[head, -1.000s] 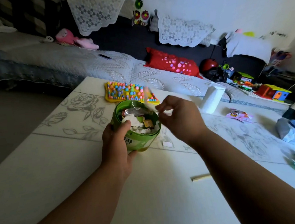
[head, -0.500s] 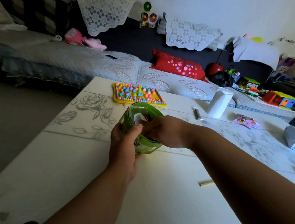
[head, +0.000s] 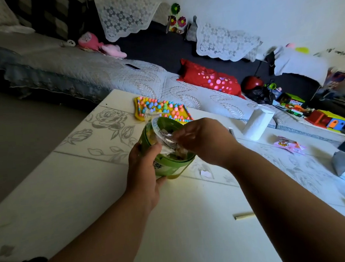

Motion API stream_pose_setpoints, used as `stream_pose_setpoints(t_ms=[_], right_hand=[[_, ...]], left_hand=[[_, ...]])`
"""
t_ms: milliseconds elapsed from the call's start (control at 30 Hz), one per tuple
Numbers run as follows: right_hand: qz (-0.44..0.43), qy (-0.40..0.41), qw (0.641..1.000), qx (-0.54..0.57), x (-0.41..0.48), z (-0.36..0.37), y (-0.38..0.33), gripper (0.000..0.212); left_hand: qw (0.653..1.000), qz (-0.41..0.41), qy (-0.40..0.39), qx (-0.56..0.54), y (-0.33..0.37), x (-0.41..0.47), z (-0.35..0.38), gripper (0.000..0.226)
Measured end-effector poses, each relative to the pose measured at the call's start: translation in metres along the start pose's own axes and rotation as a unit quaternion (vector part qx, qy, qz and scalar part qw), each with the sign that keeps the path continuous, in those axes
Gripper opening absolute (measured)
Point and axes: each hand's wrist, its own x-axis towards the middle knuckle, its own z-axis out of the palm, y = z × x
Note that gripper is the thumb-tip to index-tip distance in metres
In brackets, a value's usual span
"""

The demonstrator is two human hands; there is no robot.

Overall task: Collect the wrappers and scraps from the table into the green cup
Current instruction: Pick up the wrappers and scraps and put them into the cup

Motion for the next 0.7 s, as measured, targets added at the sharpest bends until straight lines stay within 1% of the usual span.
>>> stream_pose_setpoints(t_ms=[33, 100, 167, 200, 233, 267, 300, 333, 367, 400, 467, 533, 633, 700], right_hand=[[-0.001, 0.021, 1.000, 0.011, -0.001, -0.004, 0.001, 0.020], [0.009, 0.076, 0.996, 0.043, -0.001, -0.011, 0.005, 0.019], [0.033, 0.164, 0.981, 0.101, 0.002, -0.019, 0.018, 0.017], [0.057, 0.208, 0.971, 0.107, 0.005, -0.020, 0.031, 0.017], [0.077, 0.231, 0.967, 0.076, 0.008, -0.020, 0.046, 0.020], [0.093, 0.203, 0.975, 0.007, 0.011, -0.016, 0.063, 0.026], [0.110, 0.139, 0.982, -0.061, 0.013, -0.007, 0.080, 0.030], [0.145, 0.072, 0.981, -0.106, 0.013, 0.005, 0.097, 0.029], [0.194, 0.015, 0.974, -0.113, 0.010, 0.019, 0.108, 0.027], [0.234, -0.021, 0.966, -0.104, 0.007, 0.033, 0.119, 0.030], [0.263, -0.035, 0.961, -0.074, 0.005, 0.050, 0.129, 0.033], [0.278, -0.032, 0.959, -0.042, 0.010, 0.056, 0.134, 0.028], [0.271, -0.049, 0.959, -0.062, 0.018, 0.057, 0.141, 0.024], [0.262, -0.041, 0.962, -0.058, 0.018, 0.059, 0.143, 0.019]], left_hand=[[1.000, -0.004, 0.002, -0.001, 0.001, 0.000, 0.001, 0.055], [1.000, -0.005, 0.011, -0.006, 0.001, 0.000, 0.001, 0.051], [1.000, -0.005, 0.021, -0.015, 0.001, 0.000, 0.001, 0.044], [1.000, -0.004, 0.024, -0.017, 0.001, 0.001, 0.001, 0.043], [0.999, -0.002, 0.028, -0.017, 0.002, 0.002, 0.001, 0.043], [0.999, 0.001, 0.031, -0.018, 0.002, 0.003, 0.000, 0.043], [0.999, 0.005, 0.033, -0.020, 0.003, 0.003, -0.001, 0.043], [0.999, 0.009, 0.035, -0.021, 0.003, 0.004, -0.001, 0.044], [0.999, 0.012, 0.037, -0.022, 0.003, 0.005, -0.002, 0.045], [0.999, 0.014, 0.035, -0.023, 0.003, 0.006, -0.003, 0.048], [0.999, 0.013, 0.028, -0.027, 0.003, 0.008, -0.003, 0.057], [0.999, 0.013, 0.024, -0.029, 0.001, 0.010, -0.003, 0.061], [0.999, 0.016, 0.026, -0.029, 0.000, 0.015, -0.004, 0.064], [0.999, 0.017, 0.025, -0.028, -0.001, 0.018, -0.004, 0.064]])
